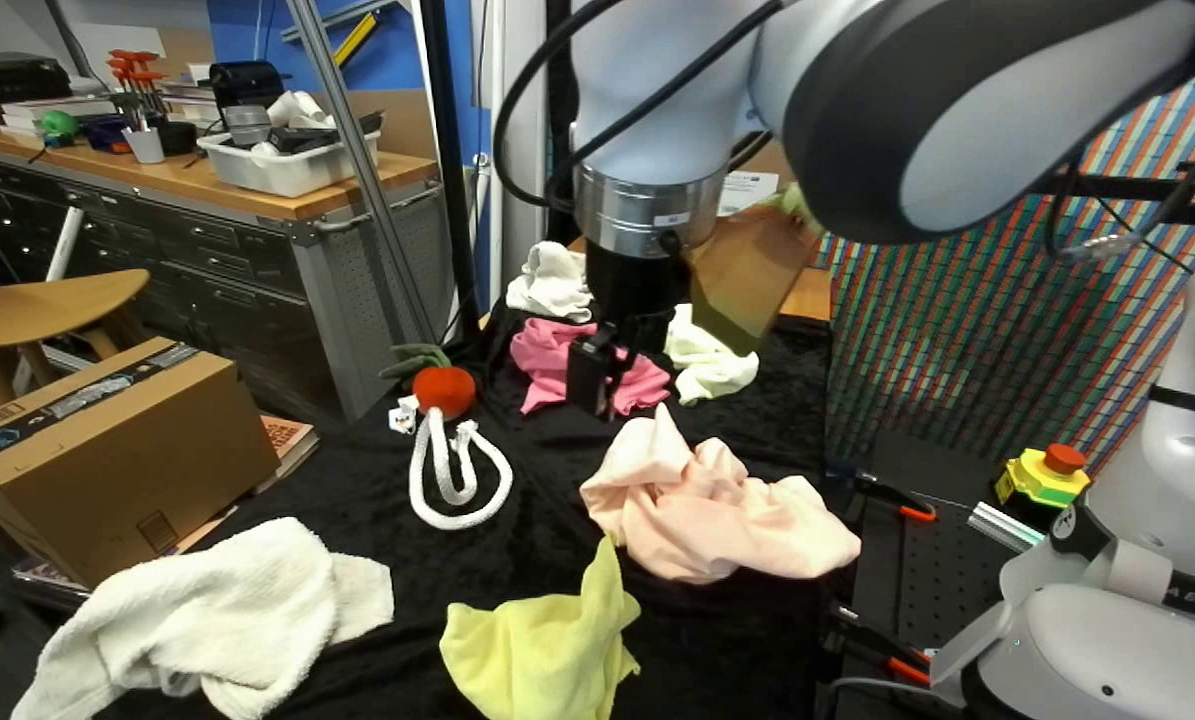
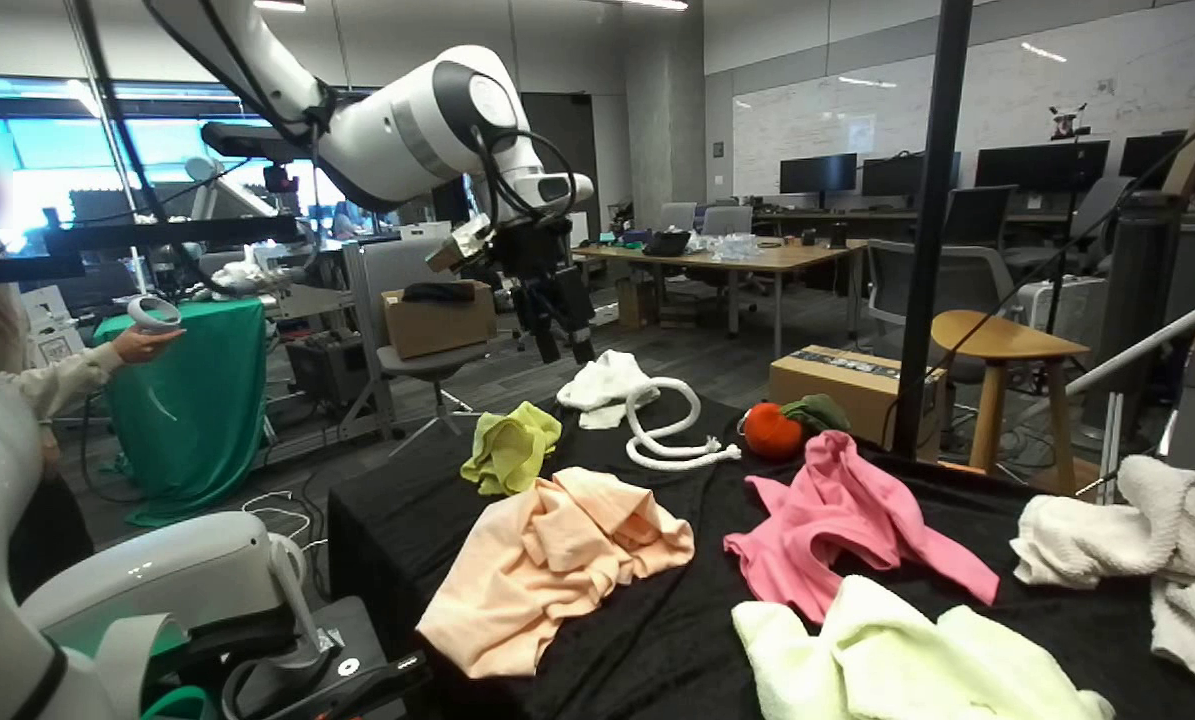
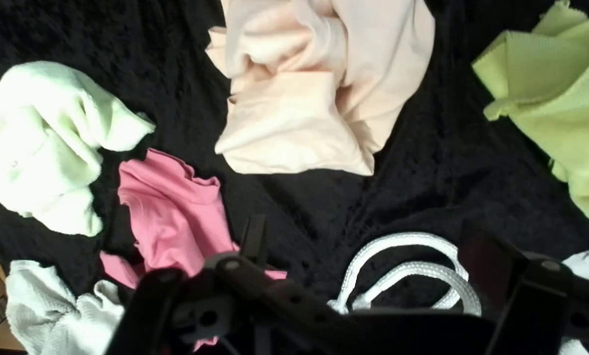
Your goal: Put all the objects in the center of the table
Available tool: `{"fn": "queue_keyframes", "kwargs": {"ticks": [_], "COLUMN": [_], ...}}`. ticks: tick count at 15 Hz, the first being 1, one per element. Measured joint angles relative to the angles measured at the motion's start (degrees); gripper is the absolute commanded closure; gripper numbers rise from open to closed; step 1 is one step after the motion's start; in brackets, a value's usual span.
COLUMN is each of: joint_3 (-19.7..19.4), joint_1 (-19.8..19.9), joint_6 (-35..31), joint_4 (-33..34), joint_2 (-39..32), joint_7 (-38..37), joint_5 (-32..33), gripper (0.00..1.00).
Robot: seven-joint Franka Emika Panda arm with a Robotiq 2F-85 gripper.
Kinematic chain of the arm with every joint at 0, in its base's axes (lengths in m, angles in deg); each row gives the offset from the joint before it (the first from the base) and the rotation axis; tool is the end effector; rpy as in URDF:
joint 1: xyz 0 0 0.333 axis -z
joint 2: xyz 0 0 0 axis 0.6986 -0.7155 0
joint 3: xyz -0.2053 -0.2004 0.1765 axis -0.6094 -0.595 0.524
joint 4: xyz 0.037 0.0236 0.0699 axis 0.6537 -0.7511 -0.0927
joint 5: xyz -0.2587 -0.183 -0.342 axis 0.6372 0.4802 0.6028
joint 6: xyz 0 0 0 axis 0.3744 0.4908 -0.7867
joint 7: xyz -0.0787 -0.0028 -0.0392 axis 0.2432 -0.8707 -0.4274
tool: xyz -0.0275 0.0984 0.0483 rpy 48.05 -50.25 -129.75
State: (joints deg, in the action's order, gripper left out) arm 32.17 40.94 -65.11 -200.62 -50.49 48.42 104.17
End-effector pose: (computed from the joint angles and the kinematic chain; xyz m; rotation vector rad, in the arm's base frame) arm 0.4882 0.2592 0.3739 2.8690 -0.0156 0.2275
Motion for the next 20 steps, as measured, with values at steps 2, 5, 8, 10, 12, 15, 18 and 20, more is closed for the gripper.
{"fn": "queue_keyframes", "kwargs": {"ticks": [2,5,8,10,12,15,18,20], "joint_3": [-1.54,-4.06,-6.23,-7.7,-9.14,-11.78,-14.39,-15.91], "joint_1": [-1.0,-4.35,-8.2,-10.45,-12.21,-14.79,-16.79,-17.58], "joint_6": [0.03,0.12,0.14,0.14,0.14,-0.3,-0.57,-0.59], "joint_4": [4.83,11.72,17.78,21.37,24.38,28.18,31.05,32.5], "joint_2": [-5.33,-12.21,-17.81,-21.01,-23.75,-27.39,-30.8,-32.7], "joint_7": [-0.83,-0.75,-0.8,-0.88,-1.35,-3.57,-5.66,-6.59], "joint_5": [0.86,0.82,0.31,0.04,0.03,0.1,0.16,0.16], "gripper": [0.0,0.0,0.0,0.0,0.0,0.0,0.0,0.0]}}
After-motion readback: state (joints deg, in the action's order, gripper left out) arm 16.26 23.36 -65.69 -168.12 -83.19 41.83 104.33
